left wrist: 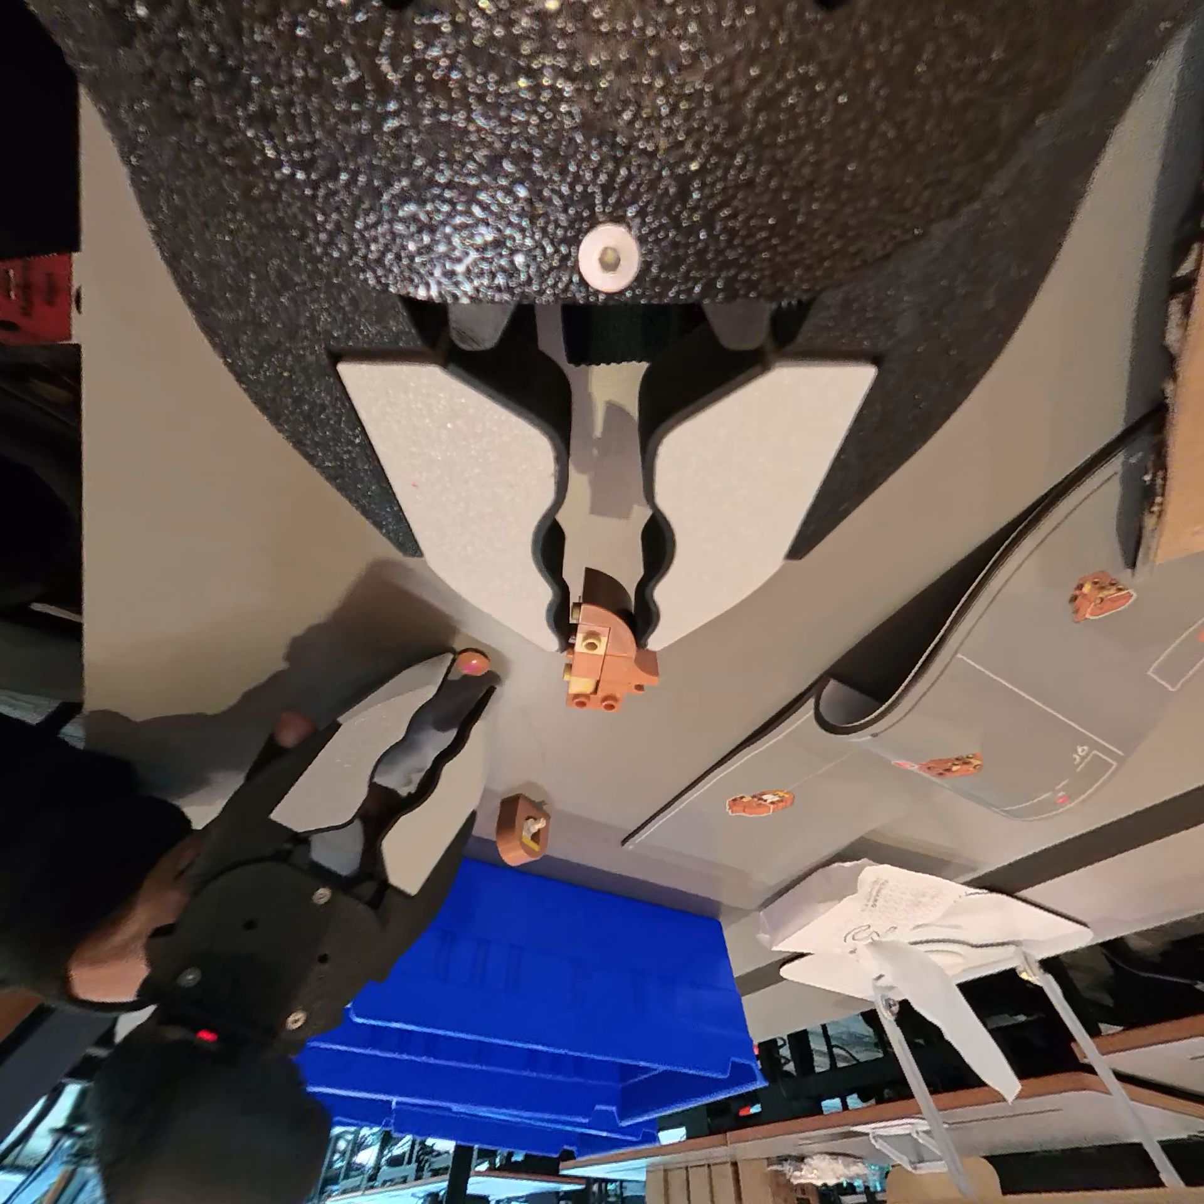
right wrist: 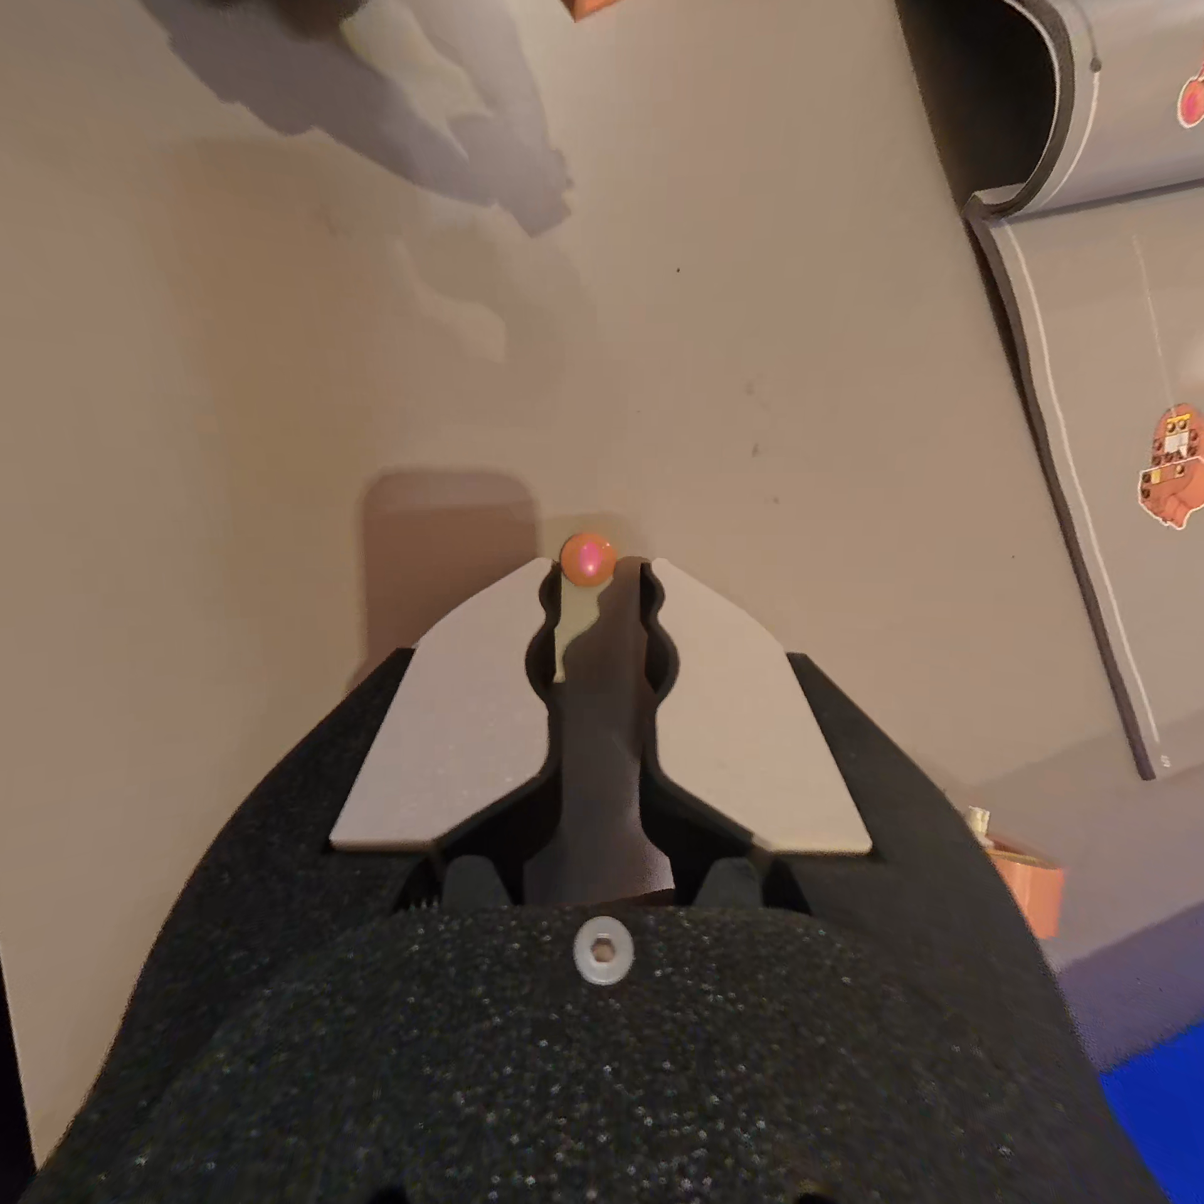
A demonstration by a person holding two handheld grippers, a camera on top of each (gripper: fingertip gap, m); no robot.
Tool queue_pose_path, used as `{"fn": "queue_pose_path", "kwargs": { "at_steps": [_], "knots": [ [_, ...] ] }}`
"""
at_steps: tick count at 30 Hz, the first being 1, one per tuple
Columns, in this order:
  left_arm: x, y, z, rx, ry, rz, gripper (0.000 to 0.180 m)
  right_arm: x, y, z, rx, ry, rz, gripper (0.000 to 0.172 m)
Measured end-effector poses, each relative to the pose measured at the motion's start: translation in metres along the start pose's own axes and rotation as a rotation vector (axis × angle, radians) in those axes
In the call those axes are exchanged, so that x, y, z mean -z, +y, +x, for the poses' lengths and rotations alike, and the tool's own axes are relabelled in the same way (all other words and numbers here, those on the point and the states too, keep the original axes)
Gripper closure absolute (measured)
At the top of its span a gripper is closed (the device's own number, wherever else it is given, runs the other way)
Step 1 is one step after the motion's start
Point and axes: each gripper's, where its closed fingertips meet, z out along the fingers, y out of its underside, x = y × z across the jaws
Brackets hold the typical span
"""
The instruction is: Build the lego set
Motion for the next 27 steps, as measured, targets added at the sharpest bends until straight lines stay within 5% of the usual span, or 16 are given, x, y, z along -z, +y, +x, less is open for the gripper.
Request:
{"fn": "queue_pose_path", "kwargs": {
  "at_steps": [13, 27],
  "knots": [
    [0.009, -0.021, 0.016, 0.076, 0.133, 0.144, 0.162, -0.007, -0.008, 0.001, 0.024, -0.028, 0.027, 0.157],
    [0.021, -0.050, 0.014, 0.277, 0.221, 0.359, 0.162, -0.014, -0.051, 0.016, 0.253, 0.053, 0.226, 0.158]
  ]
}}
